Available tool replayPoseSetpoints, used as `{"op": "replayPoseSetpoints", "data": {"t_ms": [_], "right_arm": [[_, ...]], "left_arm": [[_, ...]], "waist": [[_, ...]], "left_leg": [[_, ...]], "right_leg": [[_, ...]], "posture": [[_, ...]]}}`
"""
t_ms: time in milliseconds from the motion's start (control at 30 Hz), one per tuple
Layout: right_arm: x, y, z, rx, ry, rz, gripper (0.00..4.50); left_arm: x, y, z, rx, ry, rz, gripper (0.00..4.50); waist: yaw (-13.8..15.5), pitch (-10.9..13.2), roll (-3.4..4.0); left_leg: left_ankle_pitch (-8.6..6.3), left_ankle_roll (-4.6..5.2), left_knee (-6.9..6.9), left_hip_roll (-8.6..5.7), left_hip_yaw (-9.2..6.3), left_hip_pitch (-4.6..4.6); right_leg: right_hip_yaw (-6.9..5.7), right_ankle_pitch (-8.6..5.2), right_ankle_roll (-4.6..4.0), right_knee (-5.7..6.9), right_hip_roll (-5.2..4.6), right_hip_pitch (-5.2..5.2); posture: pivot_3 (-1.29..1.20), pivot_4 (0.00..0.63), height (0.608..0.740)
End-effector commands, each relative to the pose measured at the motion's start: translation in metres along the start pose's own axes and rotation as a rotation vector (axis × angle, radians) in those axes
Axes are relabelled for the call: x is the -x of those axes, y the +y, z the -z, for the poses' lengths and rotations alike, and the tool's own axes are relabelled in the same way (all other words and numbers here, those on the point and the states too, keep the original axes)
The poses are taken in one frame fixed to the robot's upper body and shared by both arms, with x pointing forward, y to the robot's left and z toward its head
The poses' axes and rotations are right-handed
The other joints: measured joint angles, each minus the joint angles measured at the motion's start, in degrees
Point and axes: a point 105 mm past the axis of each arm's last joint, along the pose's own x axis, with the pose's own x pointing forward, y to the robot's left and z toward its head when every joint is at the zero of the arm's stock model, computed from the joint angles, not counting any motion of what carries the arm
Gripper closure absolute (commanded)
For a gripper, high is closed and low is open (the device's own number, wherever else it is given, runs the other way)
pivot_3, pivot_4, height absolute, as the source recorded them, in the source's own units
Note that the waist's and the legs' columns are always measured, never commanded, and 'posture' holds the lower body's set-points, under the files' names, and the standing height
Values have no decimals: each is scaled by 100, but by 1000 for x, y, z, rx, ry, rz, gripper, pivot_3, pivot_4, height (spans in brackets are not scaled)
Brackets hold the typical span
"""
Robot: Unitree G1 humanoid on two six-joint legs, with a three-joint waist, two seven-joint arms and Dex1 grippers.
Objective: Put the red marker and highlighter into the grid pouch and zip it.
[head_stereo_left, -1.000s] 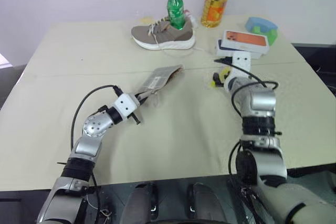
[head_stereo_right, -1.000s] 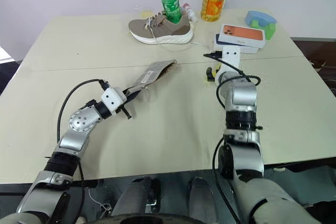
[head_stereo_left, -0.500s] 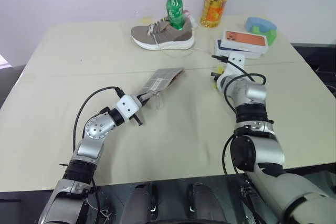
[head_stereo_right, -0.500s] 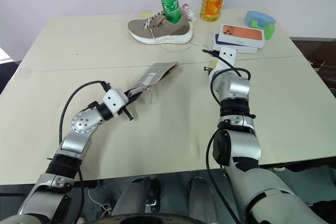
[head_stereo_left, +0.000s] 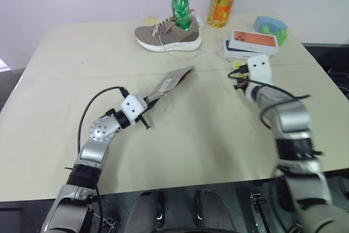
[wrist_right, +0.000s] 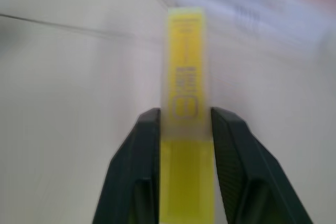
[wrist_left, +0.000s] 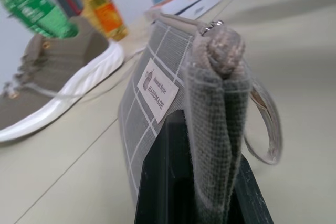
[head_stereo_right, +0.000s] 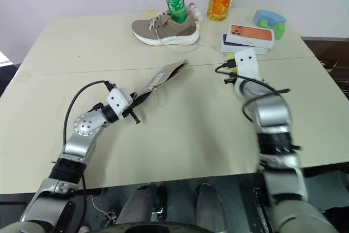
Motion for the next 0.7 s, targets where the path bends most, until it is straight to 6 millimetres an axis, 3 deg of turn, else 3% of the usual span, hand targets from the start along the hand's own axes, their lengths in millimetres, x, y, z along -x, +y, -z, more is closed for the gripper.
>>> {"op": "replayPoseSetpoints", "data": {"t_ms": [33,167,600,700], "right_arm": [[18,22,-26,262,-127,-152,3682],[31,32,-21,427,-124,-243,3682],[30,42,-13,504,-121,-301,3682],[34,51,-16,615,-144,-357,3682]], "left_arm": [[-2,3,-19,-9,-69,41,4500],[-5,-6,-23,5,-94,124,4500],[-10,-15,-28,0,-122,159,4500],[-10,-18,-32,-13,-130,178,4500]], "waist": [[-7,0,-4],[84,3,-9],[165,3,-11],[165,3,-11]], "left_leg": [[0,0,0,1,0,3],[2,-3,8,4,-1,16],[2,-3,16,0,-1,8],[2,-3,16,-1,0,8]], "right_leg": [[0,0,0,0,2,3],[-3,4,7,0,-1,20],[-2,5,6,-8,-6,20],[-2,5,6,-8,-6,20]], "posture": [[0,150,740],[0,150,740],[0,150,740],[0,150,740]]}}
